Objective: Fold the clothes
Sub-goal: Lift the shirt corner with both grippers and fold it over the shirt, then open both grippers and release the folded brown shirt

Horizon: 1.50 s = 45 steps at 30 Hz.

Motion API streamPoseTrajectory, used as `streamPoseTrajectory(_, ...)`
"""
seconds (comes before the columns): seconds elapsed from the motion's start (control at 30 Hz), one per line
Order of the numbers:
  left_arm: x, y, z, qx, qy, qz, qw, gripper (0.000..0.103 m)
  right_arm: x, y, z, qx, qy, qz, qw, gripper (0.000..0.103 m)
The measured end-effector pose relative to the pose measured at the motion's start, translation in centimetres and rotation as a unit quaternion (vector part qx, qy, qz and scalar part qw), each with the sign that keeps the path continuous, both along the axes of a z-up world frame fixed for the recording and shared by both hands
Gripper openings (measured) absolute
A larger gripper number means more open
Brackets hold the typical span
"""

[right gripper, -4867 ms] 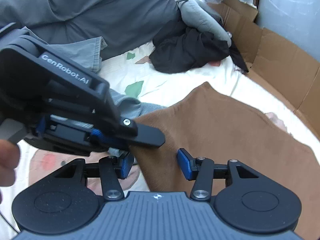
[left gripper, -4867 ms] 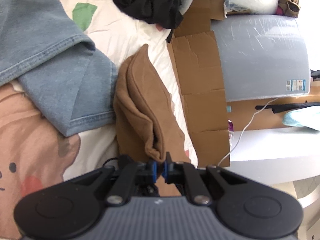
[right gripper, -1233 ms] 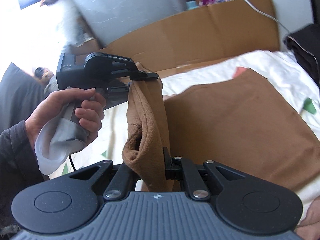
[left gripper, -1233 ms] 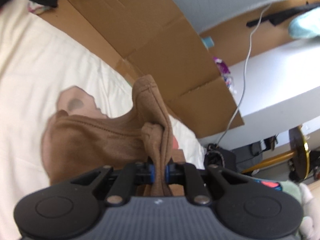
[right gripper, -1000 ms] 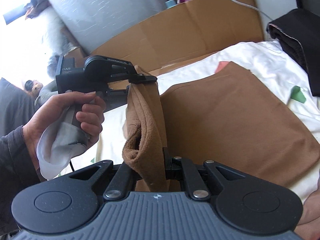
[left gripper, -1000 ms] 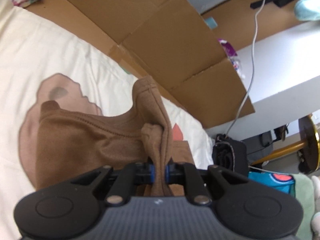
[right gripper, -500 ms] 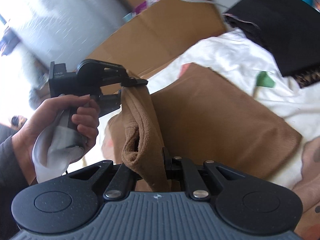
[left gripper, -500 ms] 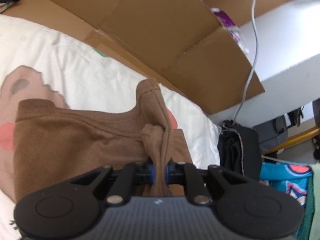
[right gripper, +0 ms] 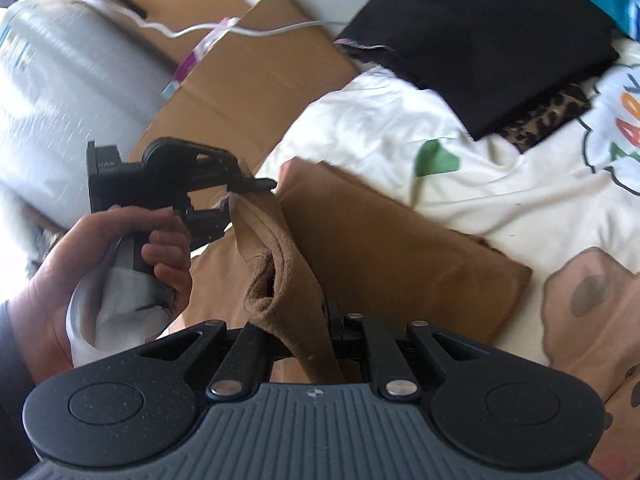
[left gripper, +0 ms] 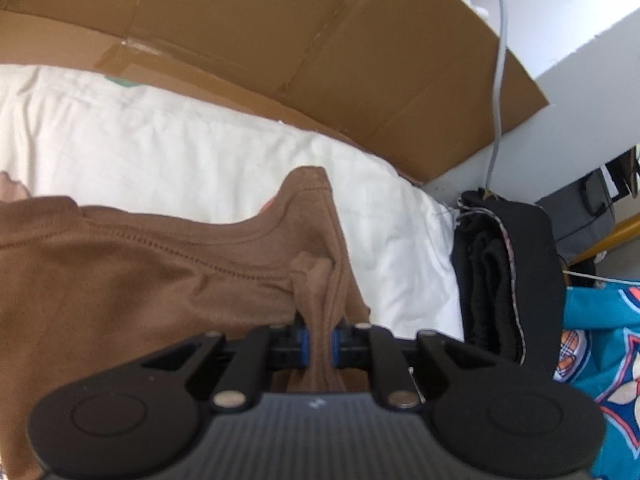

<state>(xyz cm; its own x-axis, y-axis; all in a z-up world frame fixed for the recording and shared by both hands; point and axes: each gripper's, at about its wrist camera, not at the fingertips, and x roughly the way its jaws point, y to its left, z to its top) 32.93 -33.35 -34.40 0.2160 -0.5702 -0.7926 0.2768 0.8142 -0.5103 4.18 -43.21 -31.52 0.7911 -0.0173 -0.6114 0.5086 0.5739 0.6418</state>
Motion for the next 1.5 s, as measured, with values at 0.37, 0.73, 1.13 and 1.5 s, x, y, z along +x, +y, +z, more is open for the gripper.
streamPoseTrajectory(0.37,-0.3,-1.8,-2.1,0.001,0.025,0.013,0.9996,0.017,-1.3,-1.8,-2.1,0.022,0.024,-0.046,0.998,0.005)
streamPoseTrajectory(0.73,0.5,-2.2,-2.7,-0.012,0.052,0.024,0.9983,0.026,-2.5,-3.1,-3.8,0.047,0.035,-0.086,0.995,0.006)
streamPoseTrajectory(1.13,0.5,-2.3,-2.3,-0.007,0.012,0.040,0.9991,0.012,-3.4,-4.6,-4.5,0.065,0.029,-0.117,0.991,0.005)
streamPoseTrajectory(1.5,0.7,-3.6,-2.0,-0.041,0.010,-0.003,0.9991,0.042,-4.3,-4.7,-5.2,0.053,0.059,-0.132,0.988,0.006)
